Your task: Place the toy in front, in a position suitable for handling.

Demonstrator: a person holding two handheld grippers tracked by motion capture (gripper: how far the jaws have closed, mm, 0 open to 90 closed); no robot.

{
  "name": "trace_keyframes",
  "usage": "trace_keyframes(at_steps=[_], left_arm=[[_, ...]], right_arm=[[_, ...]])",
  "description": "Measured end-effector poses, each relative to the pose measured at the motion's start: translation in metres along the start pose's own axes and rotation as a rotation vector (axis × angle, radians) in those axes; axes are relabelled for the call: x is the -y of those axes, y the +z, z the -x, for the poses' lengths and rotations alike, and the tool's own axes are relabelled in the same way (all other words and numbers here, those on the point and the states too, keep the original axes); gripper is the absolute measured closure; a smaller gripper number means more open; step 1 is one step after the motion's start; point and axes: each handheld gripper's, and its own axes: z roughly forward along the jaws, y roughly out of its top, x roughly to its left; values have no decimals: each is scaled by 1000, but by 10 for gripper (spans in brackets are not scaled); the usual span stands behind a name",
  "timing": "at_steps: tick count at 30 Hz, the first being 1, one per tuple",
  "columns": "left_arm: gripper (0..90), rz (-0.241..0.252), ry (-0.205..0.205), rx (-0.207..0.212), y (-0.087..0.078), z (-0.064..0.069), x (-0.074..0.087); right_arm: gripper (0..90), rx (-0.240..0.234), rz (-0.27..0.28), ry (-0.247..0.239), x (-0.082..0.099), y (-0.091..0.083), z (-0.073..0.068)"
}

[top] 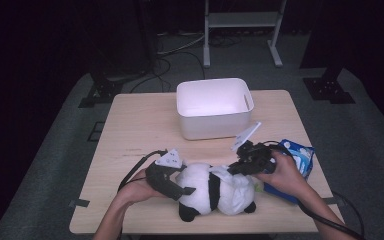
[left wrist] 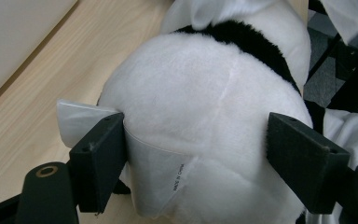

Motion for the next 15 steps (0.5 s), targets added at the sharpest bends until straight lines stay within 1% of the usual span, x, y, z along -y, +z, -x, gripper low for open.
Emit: trace_keyframes(at_steps=[2,4,6,7,8,10,12,13,15], left_arm=[[211,-2,-2,1,0,0,0],[210,-4,-2,6,-1,-1,0],[210,-9,-4,8,-1,-1,0],[209,-10,-3,9,-2,-2,-1],[207,-11,-6,12,-2,-2,-2],[200,-13,-8,16,-2,-2,-3],[196,-16,-4,18,-3,-3,-5],[192,-12,-8,17,-4,-3,-5],[186,-8,0,15,-7,-3,-7]], right_arm=[[842,16,4,19,12,-7,5],[836,21,5,53,24,-11,9],[836,28,11,72,32,-14,13],[836,26,13,86,35,-15,14],[836,24,17,91,38,-15,15],[837,16,31,94,38,-15,15],[837,16,39,82,33,-13,13],[838,12,45,67,28,-11,11],[847,19,50,33,17,-7,4]])
